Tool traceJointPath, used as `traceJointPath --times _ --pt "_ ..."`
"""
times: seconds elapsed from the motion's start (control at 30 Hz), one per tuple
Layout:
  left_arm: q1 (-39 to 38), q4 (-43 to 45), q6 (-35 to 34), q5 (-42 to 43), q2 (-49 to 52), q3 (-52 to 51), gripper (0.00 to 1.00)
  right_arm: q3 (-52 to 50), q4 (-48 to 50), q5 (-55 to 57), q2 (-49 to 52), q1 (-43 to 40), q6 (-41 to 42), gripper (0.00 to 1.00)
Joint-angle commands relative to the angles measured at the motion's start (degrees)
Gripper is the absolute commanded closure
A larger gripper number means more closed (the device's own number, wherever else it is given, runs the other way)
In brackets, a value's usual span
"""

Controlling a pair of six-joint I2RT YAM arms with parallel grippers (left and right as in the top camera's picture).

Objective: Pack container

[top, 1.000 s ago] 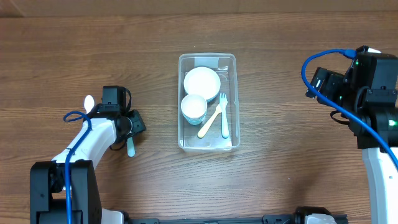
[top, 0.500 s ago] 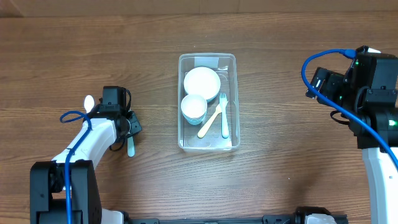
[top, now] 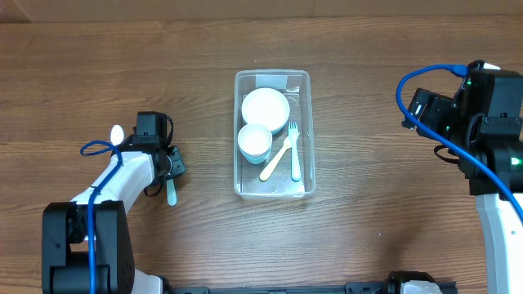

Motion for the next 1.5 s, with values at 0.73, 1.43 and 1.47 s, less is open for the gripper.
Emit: traceJointPath --times 0.73,1.43,1.47 --pt "-8.6 -17.2 1.9 5.3 -8.7 21.0 0.8 1.1 0.1 0.6 -0.2 0.0 -0.5 0.0" --pt "-6.5 -4.9 -11.2 -5.6 -8.9 -1.7 0.35 1.1 0.1 0.6 -0.2 0.0 -0.4 0.0" --pt "-6.2 -3.4 -11.2 -5.7 -8.9 -3.0 0.35 1.1 0.1 0.6 -0.2 0.0 -0.4 0.0"
